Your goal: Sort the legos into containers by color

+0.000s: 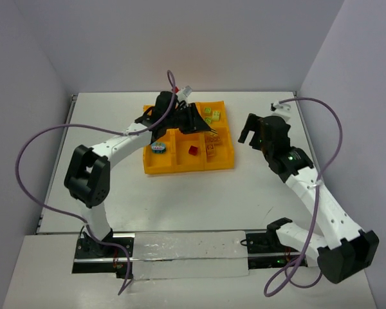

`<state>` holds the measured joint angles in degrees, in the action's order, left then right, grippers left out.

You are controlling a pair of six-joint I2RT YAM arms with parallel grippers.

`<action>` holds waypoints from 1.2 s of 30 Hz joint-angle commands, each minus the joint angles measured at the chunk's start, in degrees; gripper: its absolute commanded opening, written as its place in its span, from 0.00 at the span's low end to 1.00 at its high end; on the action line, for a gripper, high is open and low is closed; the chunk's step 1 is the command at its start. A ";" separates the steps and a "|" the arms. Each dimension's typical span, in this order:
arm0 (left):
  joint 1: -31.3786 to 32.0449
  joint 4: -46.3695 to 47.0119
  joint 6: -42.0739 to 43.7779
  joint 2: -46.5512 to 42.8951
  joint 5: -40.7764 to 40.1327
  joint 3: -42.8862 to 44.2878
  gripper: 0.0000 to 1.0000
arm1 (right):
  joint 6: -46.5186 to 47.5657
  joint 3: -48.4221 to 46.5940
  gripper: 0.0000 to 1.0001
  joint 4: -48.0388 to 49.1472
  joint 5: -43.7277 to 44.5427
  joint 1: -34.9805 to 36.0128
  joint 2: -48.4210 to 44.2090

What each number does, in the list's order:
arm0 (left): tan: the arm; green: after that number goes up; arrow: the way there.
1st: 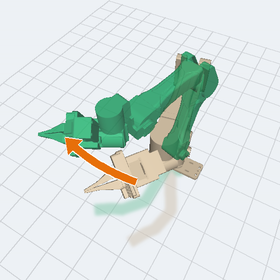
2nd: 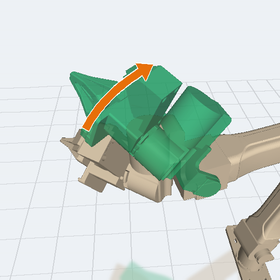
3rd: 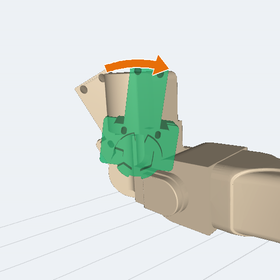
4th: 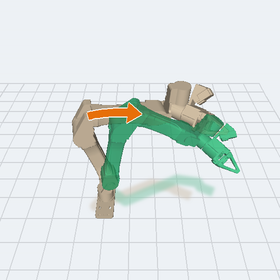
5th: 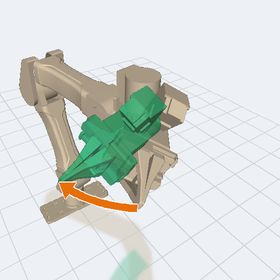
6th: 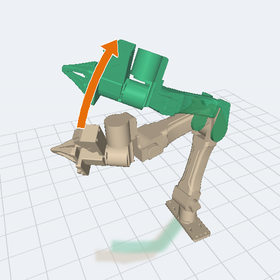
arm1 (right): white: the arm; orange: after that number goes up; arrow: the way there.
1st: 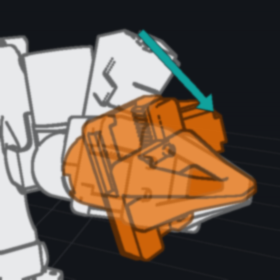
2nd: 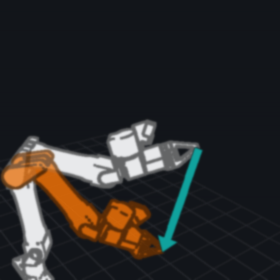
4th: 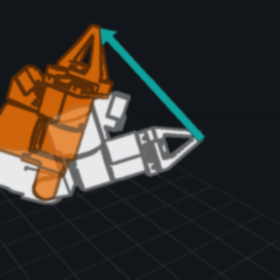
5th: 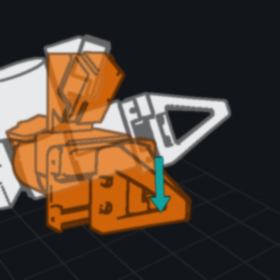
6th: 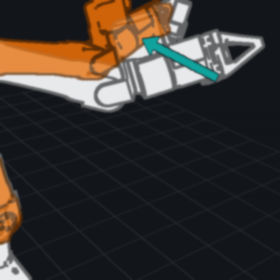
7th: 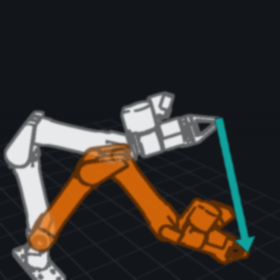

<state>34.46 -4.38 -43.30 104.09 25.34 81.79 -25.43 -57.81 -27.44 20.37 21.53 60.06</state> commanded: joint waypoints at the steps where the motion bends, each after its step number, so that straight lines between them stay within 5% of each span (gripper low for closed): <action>1: 1.92 -1.85 0.08 5.60 -2.75 7.42 0.00 | -0.35 1.61 1.00 -3.14 4.75 -1.12 -5.66; 3: 2.74 -3.40 0.31 8.35 -3.90 10.25 0.04 | 0.00 1.26 1.00 -4.03 5.24 -1.22 -7.29; 10: 3.68 -7.01 1.27 13.30 -5.30 17.20 0.76 | -0.06 0.51 1.00 -4.82 4.70 -1.40 -7.33; 13: 4.15 -8.10 1.98 13.51 -5.41 18.63 0.91 | -0.27 0.89 1.00 -4.82 4.28 -1.49 -7.06; 26: 3.86 -15.97 9.12 -1.64 -16.33 17.46 0.97 | -0.64 1.08 1.00 -2.44 -2.30 -1.40 -7.27; 36: -5.82 -17.97 14.28 -28.46 -28.61 -1.35 0.98 | -3.13 3.32 1.00 0.55 -0.35 -1.49 -6.80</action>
<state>33.17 -20.58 -32.42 84.72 3.60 86.96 -27.26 -54.93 -29.52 18.40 20.36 52.98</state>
